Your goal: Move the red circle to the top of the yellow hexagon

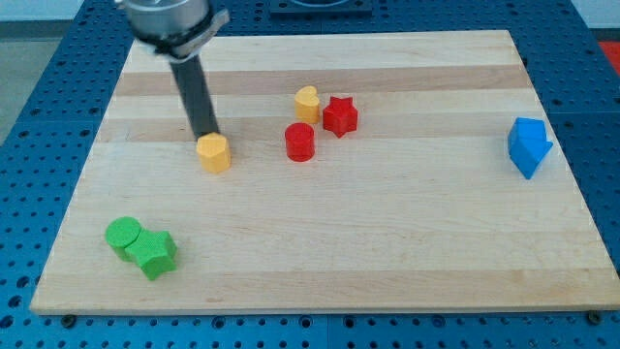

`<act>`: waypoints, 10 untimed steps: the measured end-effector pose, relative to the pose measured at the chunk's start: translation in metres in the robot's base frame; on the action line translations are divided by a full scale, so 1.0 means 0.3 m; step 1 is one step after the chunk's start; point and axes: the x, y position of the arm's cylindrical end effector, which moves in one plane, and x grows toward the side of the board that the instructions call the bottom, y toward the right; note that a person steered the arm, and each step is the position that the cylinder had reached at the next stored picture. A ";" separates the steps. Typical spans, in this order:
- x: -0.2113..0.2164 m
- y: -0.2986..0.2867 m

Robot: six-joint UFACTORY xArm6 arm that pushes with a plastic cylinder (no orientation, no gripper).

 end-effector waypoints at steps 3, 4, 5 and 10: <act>0.143 0.096; 0.109 0.096; 0.141 0.031; -0.107 -0.072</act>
